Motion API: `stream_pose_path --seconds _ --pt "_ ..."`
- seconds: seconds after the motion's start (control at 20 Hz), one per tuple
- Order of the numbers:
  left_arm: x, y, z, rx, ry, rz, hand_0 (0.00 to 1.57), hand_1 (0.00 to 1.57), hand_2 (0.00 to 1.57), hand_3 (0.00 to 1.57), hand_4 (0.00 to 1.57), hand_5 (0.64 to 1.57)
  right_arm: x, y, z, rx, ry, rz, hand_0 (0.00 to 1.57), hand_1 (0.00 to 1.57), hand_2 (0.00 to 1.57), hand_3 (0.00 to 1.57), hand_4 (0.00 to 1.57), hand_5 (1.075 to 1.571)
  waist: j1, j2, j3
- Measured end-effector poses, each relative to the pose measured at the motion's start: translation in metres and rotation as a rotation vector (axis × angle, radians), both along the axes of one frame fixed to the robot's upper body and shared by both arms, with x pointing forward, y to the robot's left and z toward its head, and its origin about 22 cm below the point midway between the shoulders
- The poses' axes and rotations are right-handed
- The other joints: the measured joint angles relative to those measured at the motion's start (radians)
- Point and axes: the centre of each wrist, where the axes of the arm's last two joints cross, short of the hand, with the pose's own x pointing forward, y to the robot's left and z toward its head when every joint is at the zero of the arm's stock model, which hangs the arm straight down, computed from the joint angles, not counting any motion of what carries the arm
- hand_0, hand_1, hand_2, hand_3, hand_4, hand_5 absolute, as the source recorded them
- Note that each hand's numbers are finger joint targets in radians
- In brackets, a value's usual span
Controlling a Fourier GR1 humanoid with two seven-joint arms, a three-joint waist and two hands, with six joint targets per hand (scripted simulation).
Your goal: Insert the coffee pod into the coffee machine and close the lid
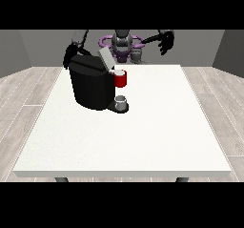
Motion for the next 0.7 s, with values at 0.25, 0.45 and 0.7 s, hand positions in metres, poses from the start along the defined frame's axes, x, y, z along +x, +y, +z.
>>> stream_pose_path --seconds 0.25,0.45,0.7 --pt "-0.034 0.012 -0.046 -0.064 0.123 0.038 0.0 0.0 0.0 0.0 0.39 1.571 0.01 0.011 0.017 0.051 -0.073 0.077 0.0 0.0 0.0 0.0 0.0 1.571 0.03 -0.079 0.0006" --pt "-0.053 0.02 -0.067 -0.081 0.181 0.082 0.0 0.0 0.0 0.0 0.39 1.571 0.024 0.03 0.04 0.083 -0.127 0.187 0.0 0.0 0.0 0.0 0.06 1.571 0.034 -0.124 0.0007" --pt "-0.063 0.016 -0.071 -0.124 0.205 0.098 0.0 0.0 0.0 0.0 0.41 1.571 0.039 0.027 0.068 0.051 -0.178 0.283 0.0 0.0 0.0 0.0 0.24 1.571 0.058 -0.14 0.0009"
